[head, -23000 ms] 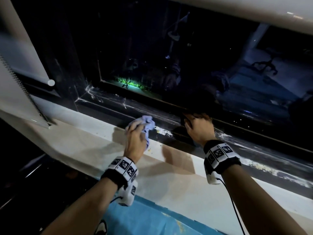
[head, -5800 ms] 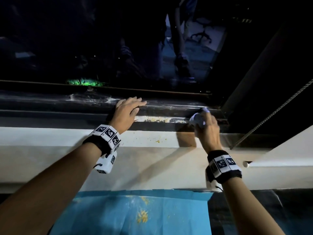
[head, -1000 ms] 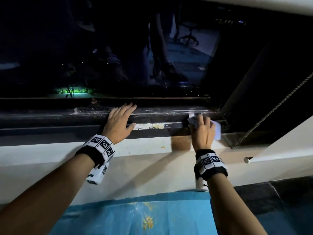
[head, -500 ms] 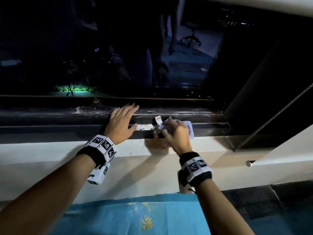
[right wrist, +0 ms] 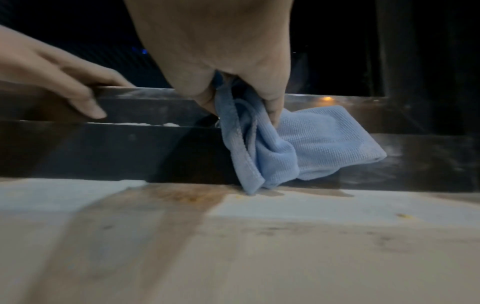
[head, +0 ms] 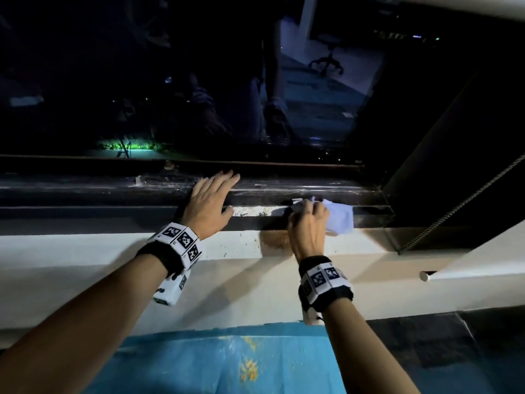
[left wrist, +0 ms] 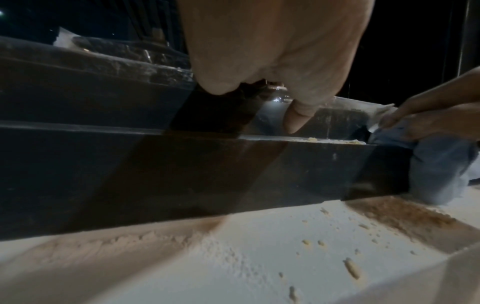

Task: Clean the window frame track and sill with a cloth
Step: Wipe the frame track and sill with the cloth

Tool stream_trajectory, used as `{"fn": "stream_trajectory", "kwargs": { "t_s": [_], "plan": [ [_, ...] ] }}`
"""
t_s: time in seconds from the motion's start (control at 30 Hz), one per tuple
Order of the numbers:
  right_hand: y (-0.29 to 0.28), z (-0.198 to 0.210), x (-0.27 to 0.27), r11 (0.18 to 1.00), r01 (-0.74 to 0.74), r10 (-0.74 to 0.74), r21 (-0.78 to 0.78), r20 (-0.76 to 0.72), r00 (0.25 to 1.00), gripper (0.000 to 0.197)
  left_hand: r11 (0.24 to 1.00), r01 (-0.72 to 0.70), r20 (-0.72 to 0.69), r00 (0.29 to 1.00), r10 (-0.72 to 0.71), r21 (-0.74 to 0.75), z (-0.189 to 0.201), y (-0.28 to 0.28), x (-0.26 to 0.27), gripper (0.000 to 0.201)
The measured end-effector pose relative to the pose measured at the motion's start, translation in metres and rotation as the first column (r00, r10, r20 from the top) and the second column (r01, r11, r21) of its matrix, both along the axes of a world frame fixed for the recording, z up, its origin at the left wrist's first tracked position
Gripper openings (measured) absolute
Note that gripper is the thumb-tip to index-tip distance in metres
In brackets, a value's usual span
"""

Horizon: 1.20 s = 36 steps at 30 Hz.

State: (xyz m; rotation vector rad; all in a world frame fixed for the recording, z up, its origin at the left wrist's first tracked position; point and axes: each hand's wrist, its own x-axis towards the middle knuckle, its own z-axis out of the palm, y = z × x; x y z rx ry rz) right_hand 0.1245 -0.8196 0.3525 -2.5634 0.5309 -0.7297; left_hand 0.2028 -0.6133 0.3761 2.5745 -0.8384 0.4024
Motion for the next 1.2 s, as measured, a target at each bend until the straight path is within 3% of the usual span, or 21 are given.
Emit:
{"fn": "stream_trajectory", "kwargs": {
  "t_s": [0.13, 0.3, 0.4, 0.5, 0.57, 0.7, 0.83, 0.93, 1.0, 1.1, 1.2],
  "plan": [
    [0.042, -0.006, 0.003, 0.980, -0.158, 0.143, -0.121, -0.122, 0.982, 0.036, 1.000, 0.003, -0.018, 1.000, -0.003, 0.029, 0.001, 0.000, 0.000, 0.071],
    [0.049, 0.017, -0.007, 0.915, -0.393, 0.397, 0.087, -0.023, 0.918, 0.039, 0.998, 0.051, -0.063, 0.997, -0.047, 0.048, 0.009, 0.004, -0.001, 0.072],
    [0.033, 0.037, -0.009, 0.949, -0.279, 0.273, 0.147, 0.061, 0.960, 0.041, 0.994, 0.107, -0.091, 0.990, -0.108, -0.019, 0.020, 0.016, -0.004, 0.060],
    [0.037, 0.040, -0.002, 0.978, -0.161, 0.157, 0.133, 0.040, 0.987, 0.038, 0.994, 0.095, 0.120, 0.989, -0.088, -0.054, 0.030, 0.036, -0.005, 0.050],
    [0.056, 0.041, 0.001, 0.988, -0.132, 0.133, 0.081, -0.003, 0.991, 0.036, 0.999, 0.006, 0.202, 0.979, 0.001, -0.038, 0.033, 0.049, 0.003, 0.052],
    [0.086, 0.036, 0.003, 0.982, -0.184, 0.187, 0.048, -0.066, 0.980, 0.040, 0.990, -0.143, 0.184, 0.973, 0.140, 0.005, 0.030, 0.073, 0.017, 0.063],
    [0.099, 0.027, 0.006, 0.982, -0.191, 0.190, 0.014, -0.190, 0.963, 0.057, 0.992, -0.122, 0.114, 0.986, 0.119, 0.025, 0.018, 0.081, 0.019, 0.068],
    [0.101, 0.032, 0.006, 0.926, -0.340, 0.352, 0.164, -0.044, 0.935, 0.037, 0.993, -0.121, 0.080, 0.989, 0.120, 0.004, 0.018, 0.080, 0.021, 0.065],
    [0.093, 0.040, 0.003, 0.894, -0.347, 0.334, 0.282, 0.096, 0.938, 0.029, 0.994, -0.107, 0.072, 0.992, 0.107, 0.003, 0.019, 0.082, 0.021, 0.064],
    [0.078, 0.044, 0.001, 0.931, -0.267, 0.214, 0.250, 0.217, 0.952, 0.033, 0.997, -0.076, 0.081, 0.994, 0.076, 0.002, 0.020, 0.087, 0.021, 0.063],
    [0.072, 0.031, -0.007, 0.961, -0.257, 0.235, 0.100, 0.189, 0.953, 0.037, 0.997, -0.070, 0.089, 0.994, 0.071, -0.009, 0.020, 0.087, 0.021, 0.062]
  ]
}}
